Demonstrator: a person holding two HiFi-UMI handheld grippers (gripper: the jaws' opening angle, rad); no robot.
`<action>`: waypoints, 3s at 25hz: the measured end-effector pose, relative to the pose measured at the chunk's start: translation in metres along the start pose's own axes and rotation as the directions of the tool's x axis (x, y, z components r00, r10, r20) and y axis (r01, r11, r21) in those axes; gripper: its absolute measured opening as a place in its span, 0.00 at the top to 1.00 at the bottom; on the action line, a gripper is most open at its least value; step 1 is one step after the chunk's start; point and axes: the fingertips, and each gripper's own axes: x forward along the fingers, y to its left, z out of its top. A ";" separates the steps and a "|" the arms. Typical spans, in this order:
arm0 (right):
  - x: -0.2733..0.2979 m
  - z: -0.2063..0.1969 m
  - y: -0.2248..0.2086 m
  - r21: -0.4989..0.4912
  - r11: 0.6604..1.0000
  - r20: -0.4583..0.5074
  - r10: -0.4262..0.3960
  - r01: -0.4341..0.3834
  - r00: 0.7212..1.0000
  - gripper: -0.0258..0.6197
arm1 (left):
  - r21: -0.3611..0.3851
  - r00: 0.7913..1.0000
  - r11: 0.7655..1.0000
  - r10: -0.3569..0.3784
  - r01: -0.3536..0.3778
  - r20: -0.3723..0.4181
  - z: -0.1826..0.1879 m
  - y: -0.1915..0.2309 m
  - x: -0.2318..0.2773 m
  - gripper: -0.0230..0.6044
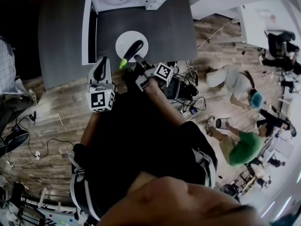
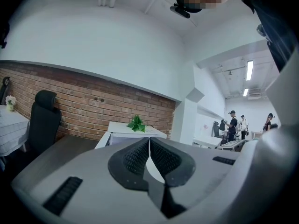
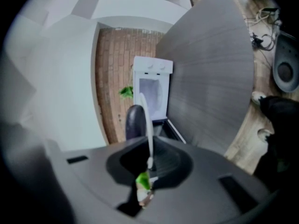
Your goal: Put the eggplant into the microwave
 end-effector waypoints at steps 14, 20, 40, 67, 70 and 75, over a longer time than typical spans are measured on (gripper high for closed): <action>0.043 0.066 0.017 -0.035 0.999 -0.126 -0.017 0.012 0.992 0.90 | 0.013 0.996 0.996 0.094 -0.094 0.003 0.009 -0.014 0.080 0.89; 0.062 0.091 0.018 -0.069 0.997 -0.187 -0.031 0.019 0.982 0.90 | 0.021 0.986 0.986 0.163 -0.163 0.023 0.016 -0.016 0.101 0.89; 0.119 0.119 0.022 -0.076 0.997 -0.216 -0.042 0.026 0.975 0.90 | 0.038 0.982 0.982 0.182 -0.184 0.043 0.026 0.008 0.140 0.89; 0.231 0.150 -0.012 -0.072 0.992 -0.158 -0.111 0.101 0.981 0.90 | 0.009 0.987 0.987 0.158 -0.158 0.000 0.026 0.042 0.174 0.89; 0.251 0.157 -0.017 -0.084 0.995 -0.156 -0.071 0.058 0.985 0.90 | 0.007 0.987 0.987 0.161 -0.161 -0.003 0.026 0.044 0.175 0.89; 0.272 0.163 -0.022 -0.073 0.994 -0.146 -0.089 0.079 0.985 0.90 | -0.002 0.985 0.985 0.172 -0.172 0.002 0.027 0.050 0.174 0.89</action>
